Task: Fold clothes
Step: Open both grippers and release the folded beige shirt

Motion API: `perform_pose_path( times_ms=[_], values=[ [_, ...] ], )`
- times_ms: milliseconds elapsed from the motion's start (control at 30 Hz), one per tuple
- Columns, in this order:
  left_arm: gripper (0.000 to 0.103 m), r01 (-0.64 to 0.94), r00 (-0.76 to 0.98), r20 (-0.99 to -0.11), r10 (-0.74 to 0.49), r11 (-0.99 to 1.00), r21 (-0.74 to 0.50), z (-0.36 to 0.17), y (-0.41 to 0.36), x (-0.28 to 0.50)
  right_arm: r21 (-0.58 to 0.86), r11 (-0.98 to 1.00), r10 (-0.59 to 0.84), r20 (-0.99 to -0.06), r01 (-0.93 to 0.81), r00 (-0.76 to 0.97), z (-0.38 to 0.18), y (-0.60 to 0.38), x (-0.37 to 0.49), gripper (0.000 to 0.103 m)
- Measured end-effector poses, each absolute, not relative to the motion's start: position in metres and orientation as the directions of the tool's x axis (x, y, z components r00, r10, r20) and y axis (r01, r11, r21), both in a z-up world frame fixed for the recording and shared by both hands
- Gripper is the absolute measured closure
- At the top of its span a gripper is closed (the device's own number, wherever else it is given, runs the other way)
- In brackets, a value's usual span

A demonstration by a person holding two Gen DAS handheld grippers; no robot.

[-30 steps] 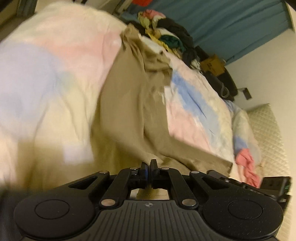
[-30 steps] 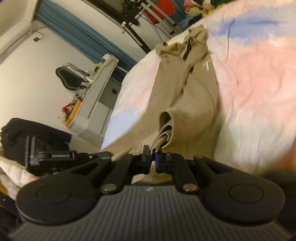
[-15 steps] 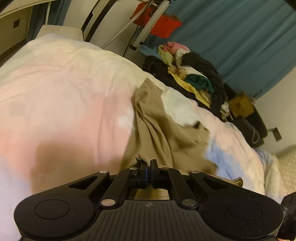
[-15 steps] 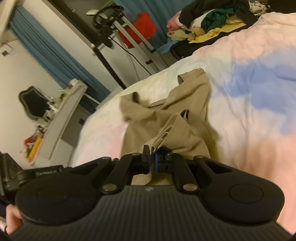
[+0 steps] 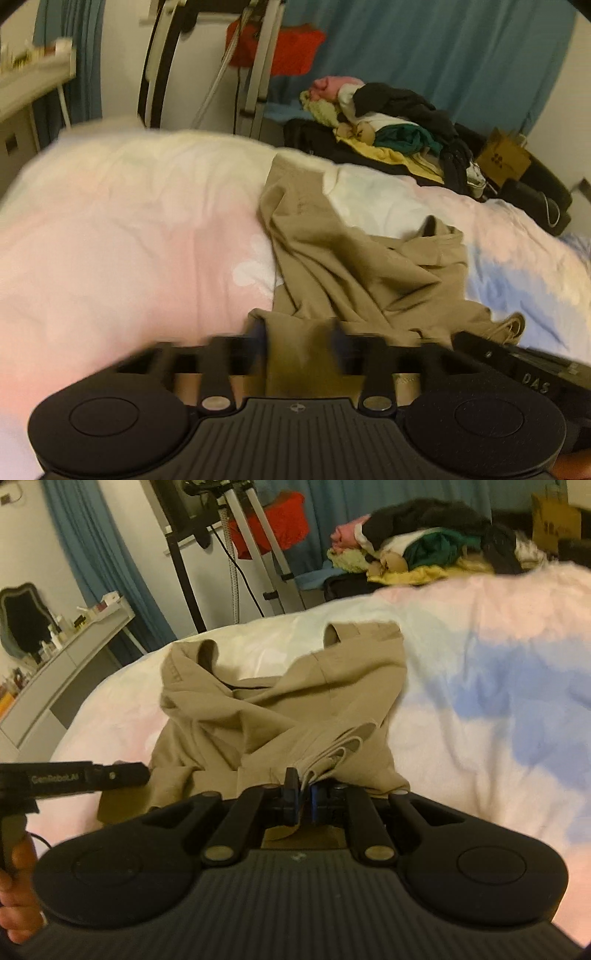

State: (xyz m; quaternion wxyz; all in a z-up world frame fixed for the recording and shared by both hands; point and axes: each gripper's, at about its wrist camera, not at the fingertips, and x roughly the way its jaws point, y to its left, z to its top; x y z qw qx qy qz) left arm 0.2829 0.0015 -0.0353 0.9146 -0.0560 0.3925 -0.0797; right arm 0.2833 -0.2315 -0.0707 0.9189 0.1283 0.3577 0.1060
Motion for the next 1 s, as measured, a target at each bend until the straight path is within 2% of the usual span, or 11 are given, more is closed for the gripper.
perform_pose_path(
  times_ms=[167,200,233,267,300,333,433,700,833,1000],
  values=[
    [0.021,0.136,0.739,-0.643,-0.201,0.979,-0.150,0.006,0.000,0.224,0.273,0.954,0.268,-0.586,-0.125,0.765,-0.026,-0.233,0.235,0.090],
    [0.018,0.140,0.748,-0.633,-0.199,0.980,-0.142,0.014,-0.001,0.212,0.266,0.956,0.262,-0.574,-0.127,0.776,-0.017,-0.233,0.224,0.087],
    [0.016,0.144,0.758,-0.622,-0.196,0.981,-0.133,0.021,-0.001,0.199,0.261,0.956,0.261,-0.562,-0.131,0.785,-0.009,-0.234,0.211,0.068],
    [0.015,0.146,0.767,-0.612,-0.193,0.981,-0.127,0.028,-0.001,0.186,0.262,0.955,0.264,-0.547,-0.137,0.795,-0.001,-0.235,0.198,0.057],
    [0.013,0.146,0.776,-0.602,-0.189,0.982,-0.121,0.034,-0.001,0.173,0.265,0.954,0.266,-0.528,-0.141,0.807,0.006,-0.237,0.185,0.036],
    [0.010,0.147,0.786,-0.588,-0.191,0.982,-0.121,0.040,0.000,0.160,0.269,0.952,0.267,-0.505,-0.144,0.821,0.012,-0.238,0.171,0.028],
    [0.002,0.159,0.821,-0.529,-0.215,0.976,-0.150,0.050,0.007,0.119,0.269,0.951,0.263,-0.451,-0.151,0.853,0.026,-0.240,0.133,0.030],
    [0.002,0.159,0.865,-0.459,-0.205,0.978,-0.138,0.021,0.009,0.052,0.282,0.946,0.256,-0.339,-0.162,0.905,0.018,-0.241,0.055,0.029],
    [0.002,0.142,0.879,-0.432,-0.201,0.976,-0.166,0.014,0.018,0.044,0.294,0.941,0.264,-0.320,-0.169,0.910,0.005,-0.240,0.043,0.029],
    [0.002,0.104,0.906,-0.404,-0.125,0.992,-0.073,0.001,0.020,0.031,0.288,0.946,0.242,-0.329,-0.147,0.913,-0.008,-0.245,0.046,0.029]
  ],
)
